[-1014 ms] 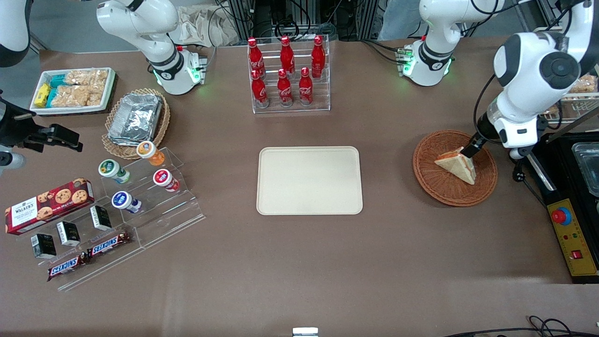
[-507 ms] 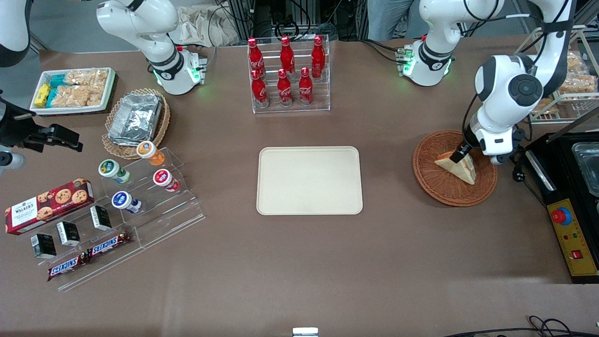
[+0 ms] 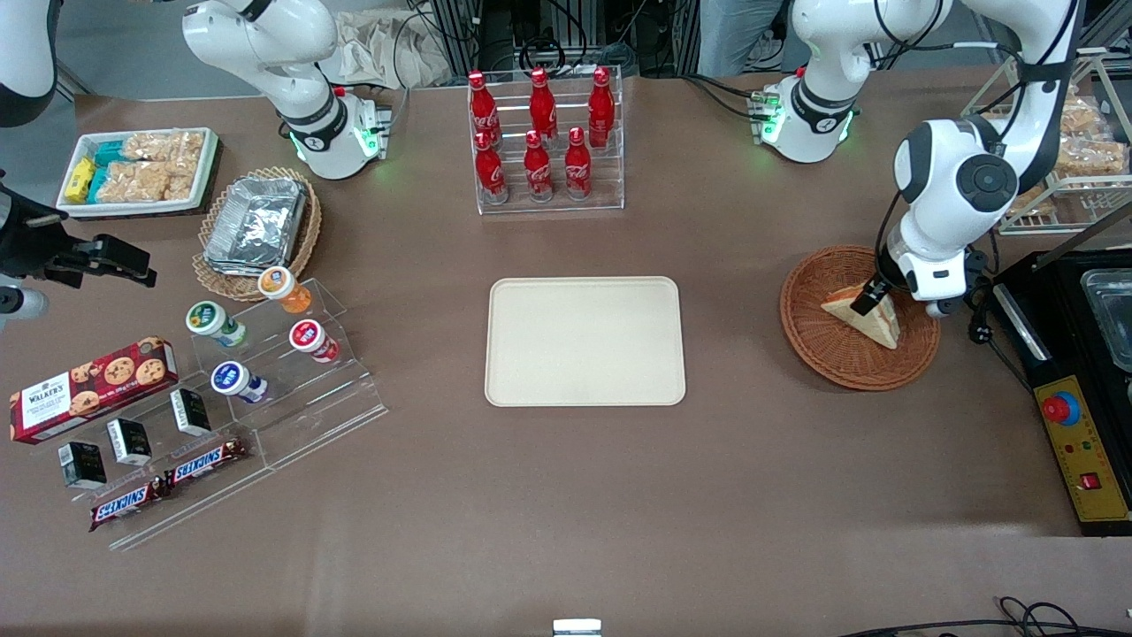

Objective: Place sandwich from basket to tray
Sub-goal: 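Lower the left gripper and close it on the sandwich's crust edge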

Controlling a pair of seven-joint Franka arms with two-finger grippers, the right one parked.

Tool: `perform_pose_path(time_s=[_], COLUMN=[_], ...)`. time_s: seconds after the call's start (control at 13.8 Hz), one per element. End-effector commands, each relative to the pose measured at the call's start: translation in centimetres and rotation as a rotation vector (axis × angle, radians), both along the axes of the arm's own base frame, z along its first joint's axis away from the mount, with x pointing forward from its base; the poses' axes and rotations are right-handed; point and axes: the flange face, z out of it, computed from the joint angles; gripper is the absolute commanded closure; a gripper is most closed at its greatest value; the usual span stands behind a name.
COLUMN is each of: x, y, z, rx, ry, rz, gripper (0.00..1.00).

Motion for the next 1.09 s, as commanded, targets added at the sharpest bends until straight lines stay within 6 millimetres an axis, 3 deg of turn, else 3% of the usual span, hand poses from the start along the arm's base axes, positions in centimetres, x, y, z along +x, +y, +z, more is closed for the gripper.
perform_pose_path(time_s=[0.0,0.65,0.94,1.01], x=[-0.1,0.4,0.4,0.4], y=[-0.1,-0.2,0.1,0.1], z=[-1.1,-4.4,-4.7,-4.8], rx=[0.01,-0.003,-0.004,-0.004], ry=[-0.015,-0.01,-0.009,-0.007], rz=[0.029,0.027,0.035,0.035], gripper=[0.0,0.04,0.47,0.64])
